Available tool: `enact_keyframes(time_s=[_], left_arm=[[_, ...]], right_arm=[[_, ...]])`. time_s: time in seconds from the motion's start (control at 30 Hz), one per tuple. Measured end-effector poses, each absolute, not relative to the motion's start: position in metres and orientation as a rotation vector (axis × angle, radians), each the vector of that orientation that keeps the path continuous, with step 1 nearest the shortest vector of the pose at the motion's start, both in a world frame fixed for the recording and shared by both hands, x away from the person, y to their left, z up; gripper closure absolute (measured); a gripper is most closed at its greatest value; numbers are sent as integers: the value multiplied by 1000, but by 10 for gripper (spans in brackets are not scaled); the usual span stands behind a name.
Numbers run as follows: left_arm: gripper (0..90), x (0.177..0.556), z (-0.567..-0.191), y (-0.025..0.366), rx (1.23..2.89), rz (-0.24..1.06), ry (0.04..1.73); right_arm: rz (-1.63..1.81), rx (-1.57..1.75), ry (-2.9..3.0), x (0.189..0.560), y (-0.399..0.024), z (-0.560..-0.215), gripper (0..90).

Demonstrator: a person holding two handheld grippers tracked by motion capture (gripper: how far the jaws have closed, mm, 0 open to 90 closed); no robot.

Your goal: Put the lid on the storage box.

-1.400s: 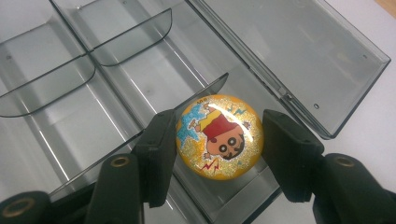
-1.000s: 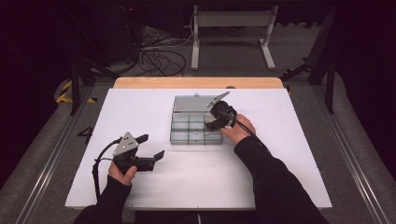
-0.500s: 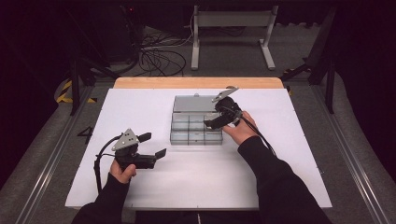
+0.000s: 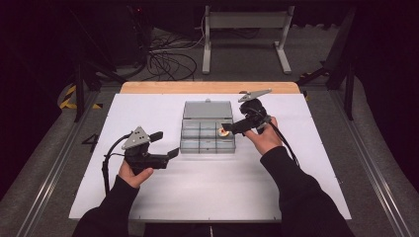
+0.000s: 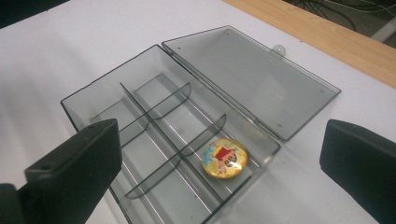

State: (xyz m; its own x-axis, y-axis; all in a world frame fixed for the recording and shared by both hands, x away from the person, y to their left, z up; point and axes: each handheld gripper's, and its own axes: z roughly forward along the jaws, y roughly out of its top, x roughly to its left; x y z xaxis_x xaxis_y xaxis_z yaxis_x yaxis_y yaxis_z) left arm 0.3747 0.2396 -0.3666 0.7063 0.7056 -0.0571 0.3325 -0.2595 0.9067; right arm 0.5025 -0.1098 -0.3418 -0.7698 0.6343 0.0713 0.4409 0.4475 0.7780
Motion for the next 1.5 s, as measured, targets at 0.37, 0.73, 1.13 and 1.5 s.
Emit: enact_keyframes(time_s=[0.37, 0.73, 1.13, 1.5], left_arm=[[193, 401, -364, 233, 1940, 487, 823], [175, 435, -362, 240, 1978, 423, 981], [174, 470, -364, 240, 1982, 398, 1071], [215, 485, -367, 239, 2031, 470, 1065]], right_arm=[[1243, 1034, 2454, 506, -124, -351, 2], [1267, 1139, 2433, 510, -129, -352, 9], [1287, 1203, 2452, 527, -136, -354, 107], [1195, 1110, 2438, 532, -130, -354, 113]])
